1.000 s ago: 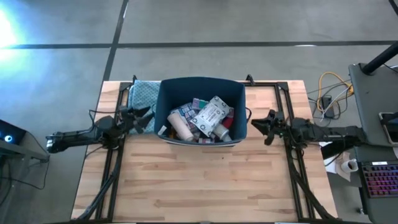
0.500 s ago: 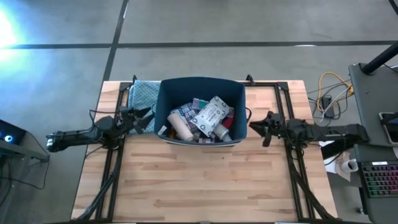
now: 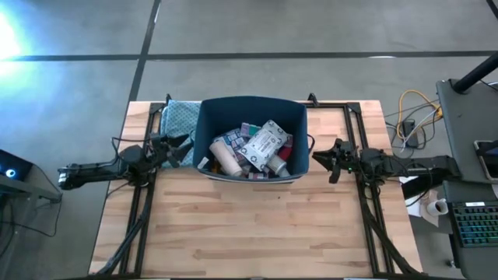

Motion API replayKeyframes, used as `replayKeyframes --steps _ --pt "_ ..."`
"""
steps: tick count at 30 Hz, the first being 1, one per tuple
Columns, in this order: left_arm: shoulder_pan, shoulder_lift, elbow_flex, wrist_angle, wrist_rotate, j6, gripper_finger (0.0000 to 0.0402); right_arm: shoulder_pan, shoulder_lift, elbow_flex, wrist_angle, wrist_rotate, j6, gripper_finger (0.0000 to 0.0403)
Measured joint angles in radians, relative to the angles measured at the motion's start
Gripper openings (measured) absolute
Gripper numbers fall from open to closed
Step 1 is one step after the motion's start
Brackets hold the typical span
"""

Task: Pick & place medical supplies in basket/bin
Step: Return to Home Position

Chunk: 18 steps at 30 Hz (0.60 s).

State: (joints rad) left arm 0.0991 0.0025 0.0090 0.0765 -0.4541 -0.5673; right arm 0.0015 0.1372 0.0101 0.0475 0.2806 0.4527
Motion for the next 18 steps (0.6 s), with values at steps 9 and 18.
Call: replayKeyframes --steps 9,18 --pt "0.014 0.0 0.0 -0.004 0.026 0.104 0.0352 0.0 0.002 0.0 0.0 0.0 0.0 0.0068" --pt "0.011 -0.001 0.0 -0.016 0.304 0.487 0.0352 0.0 0.002 0.0 0.0 0.0 0.0 0.0068"
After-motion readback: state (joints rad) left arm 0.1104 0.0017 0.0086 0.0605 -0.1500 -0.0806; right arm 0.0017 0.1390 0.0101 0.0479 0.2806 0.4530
